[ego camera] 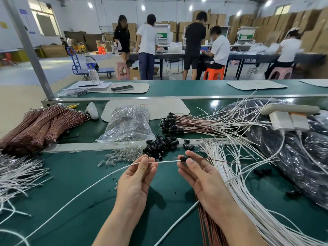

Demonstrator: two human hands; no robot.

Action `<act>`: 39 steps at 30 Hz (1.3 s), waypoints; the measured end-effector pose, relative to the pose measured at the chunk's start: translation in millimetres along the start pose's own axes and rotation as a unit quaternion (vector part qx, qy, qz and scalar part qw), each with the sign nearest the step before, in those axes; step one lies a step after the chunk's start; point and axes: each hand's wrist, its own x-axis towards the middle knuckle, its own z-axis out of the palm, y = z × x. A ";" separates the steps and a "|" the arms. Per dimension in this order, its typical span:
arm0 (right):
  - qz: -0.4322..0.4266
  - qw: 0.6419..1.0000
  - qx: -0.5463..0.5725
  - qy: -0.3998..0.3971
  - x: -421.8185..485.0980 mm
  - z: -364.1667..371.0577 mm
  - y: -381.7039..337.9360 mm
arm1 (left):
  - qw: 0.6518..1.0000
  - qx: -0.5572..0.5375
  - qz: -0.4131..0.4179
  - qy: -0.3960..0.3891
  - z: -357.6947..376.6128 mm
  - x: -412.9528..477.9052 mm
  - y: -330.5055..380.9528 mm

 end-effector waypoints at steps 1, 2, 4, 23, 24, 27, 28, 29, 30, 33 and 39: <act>0.000 1.000 -0.002 -0.005 -0.2 0.2 0.4 | 1.000 0.002 -0.001 -0.001 0.2 0.1 -0.3; 0.001 1.000 -0.005 -0.010 -0.3 0.6 1.1 | 1.000 0.005 -0.003 -0.003 0.0 -0.1 -0.4; 0.002 1.000 -0.014 -0.016 -0.8 1.8 3.4 | 1.000 0.011 -0.008 -0.010 -0.1 -0.8 -0.7; -0.017 0.987 -0.148 -0.063 -6.9 6.2 7.9 | 0.978 0.169 -0.030 -0.123 7.5 -17.9 -11.1; -0.017 0.986 -0.156 -0.063 -7.2 6.3 8.6 | 0.976 0.176 -0.025 -0.126 7.6 -18.4 -11.5; -0.020 0.982 -0.180 -0.057 -7.1 5.9 11.0 | 0.976 0.178 -0.016 -0.126 7.6 -18.3 -12.2; -0.020 0.981 -0.185 -0.054 -6.8 5.3 11.4 | 0.976 0.176 -0.014 -0.124 7.3 -18.1 -12.2; -0.020 0.981 -0.187 -0.050 -6.4 5.0 11.8 | 0.977 0.175 -0.014 -0.123 7.2 -17.7 -12.3; -0.020 0.981 -0.187 -0.044 -6.1 4.6 11.8 | 0.977 0.176 -0.014 -0.122 6.7 -17.4 -12.4; -0.025 0.982 -0.186 -0.028 -5.4 4.6 11.8 | 0.977 0.177 -0.012 -0.115 5.3 -16.0 -12.7; -0.040 0.985 -0.166 -0.015 -5.8 6.1 10.0 | 0.992 0.116 0.005 -0.052 4.2 -9.6 -12.6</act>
